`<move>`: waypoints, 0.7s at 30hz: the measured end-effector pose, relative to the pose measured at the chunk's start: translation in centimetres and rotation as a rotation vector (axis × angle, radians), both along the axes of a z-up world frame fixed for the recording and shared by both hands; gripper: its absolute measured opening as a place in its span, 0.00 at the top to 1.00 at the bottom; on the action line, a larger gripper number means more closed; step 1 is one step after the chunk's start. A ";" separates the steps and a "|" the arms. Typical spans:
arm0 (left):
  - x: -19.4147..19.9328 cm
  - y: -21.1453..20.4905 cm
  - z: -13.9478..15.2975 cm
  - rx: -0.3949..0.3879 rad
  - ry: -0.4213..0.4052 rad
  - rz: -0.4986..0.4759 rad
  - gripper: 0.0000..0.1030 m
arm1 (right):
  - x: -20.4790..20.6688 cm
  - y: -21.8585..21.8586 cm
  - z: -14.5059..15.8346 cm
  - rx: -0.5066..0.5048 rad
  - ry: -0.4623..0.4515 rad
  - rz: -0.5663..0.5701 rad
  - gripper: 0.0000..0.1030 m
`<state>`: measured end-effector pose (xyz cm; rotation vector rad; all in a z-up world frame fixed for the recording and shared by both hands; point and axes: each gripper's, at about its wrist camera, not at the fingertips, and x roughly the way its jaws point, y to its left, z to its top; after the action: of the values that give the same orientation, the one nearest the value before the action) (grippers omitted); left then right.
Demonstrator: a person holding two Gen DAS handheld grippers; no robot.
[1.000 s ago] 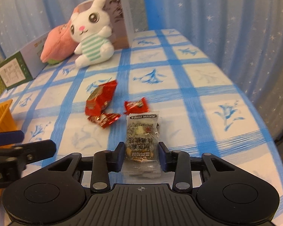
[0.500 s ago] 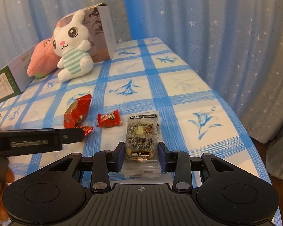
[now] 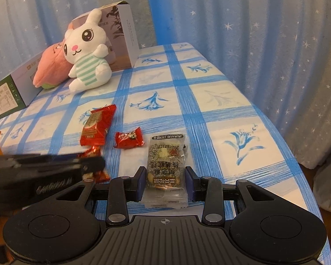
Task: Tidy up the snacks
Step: 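Grasp the brown-wrapped candy with the left tool while the right tool holds the packet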
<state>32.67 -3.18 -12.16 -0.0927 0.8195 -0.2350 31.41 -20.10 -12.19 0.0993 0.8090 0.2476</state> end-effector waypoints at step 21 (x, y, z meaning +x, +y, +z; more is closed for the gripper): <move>-5.7 -0.2 -0.1 0.165 -0.042 0.011 0.67 | -1.4 0.9 0.7 -0.015 0.010 0.058 0.64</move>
<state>26.97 -3.43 -12.26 0.0628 0.7936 -0.1578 30.00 -19.17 -11.44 0.0628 0.8244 0.2959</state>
